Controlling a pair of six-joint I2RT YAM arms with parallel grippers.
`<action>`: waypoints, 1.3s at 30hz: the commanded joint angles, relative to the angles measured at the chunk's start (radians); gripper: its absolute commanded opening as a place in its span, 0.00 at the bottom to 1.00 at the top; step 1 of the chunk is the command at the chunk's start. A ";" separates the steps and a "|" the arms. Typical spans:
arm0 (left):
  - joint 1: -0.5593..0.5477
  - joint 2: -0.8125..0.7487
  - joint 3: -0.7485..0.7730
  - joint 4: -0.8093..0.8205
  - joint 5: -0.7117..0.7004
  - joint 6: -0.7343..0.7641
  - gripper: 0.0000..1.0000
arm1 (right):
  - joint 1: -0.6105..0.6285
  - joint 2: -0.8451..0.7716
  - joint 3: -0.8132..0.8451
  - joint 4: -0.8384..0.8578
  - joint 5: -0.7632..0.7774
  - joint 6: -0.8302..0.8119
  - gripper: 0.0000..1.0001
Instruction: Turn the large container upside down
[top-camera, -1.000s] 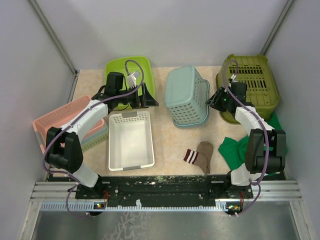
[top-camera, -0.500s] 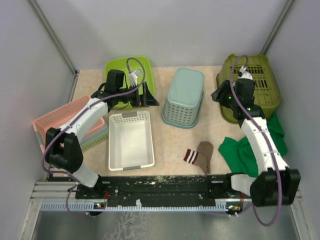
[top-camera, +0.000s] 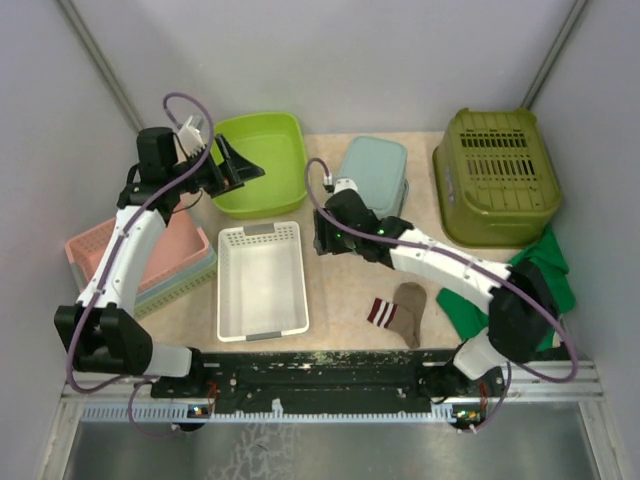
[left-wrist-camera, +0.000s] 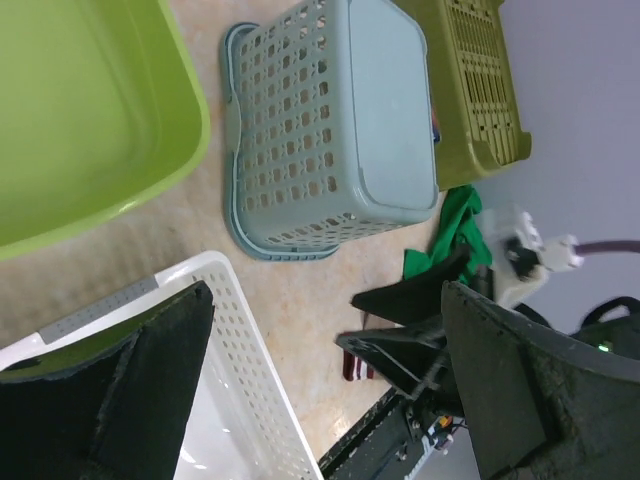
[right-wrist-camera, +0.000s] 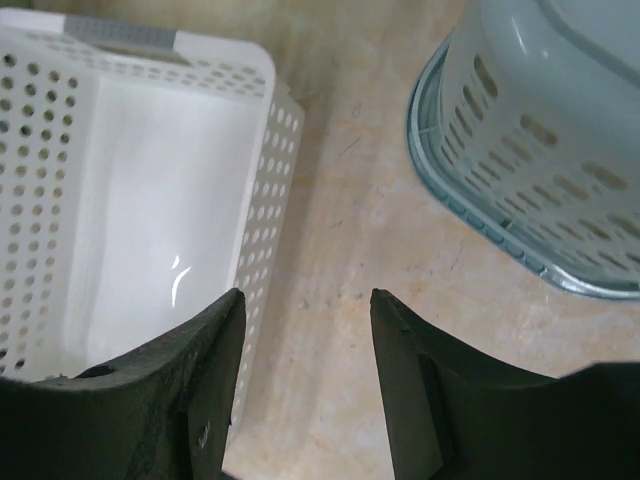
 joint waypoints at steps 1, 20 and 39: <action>0.002 -0.026 0.045 0.001 -0.049 -0.033 0.99 | -0.025 0.136 0.164 0.048 0.124 0.008 0.53; -0.006 -0.121 -0.087 -0.001 -0.146 0.043 0.99 | -0.309 0.027 0.066 0.097 0.134 0.057 0.54; -0.011 -0.157 -0.188 -0.063 -0.222 0.135 0.99 | -0.278 0.433 0.393 0.068 0.326 0.078 0.16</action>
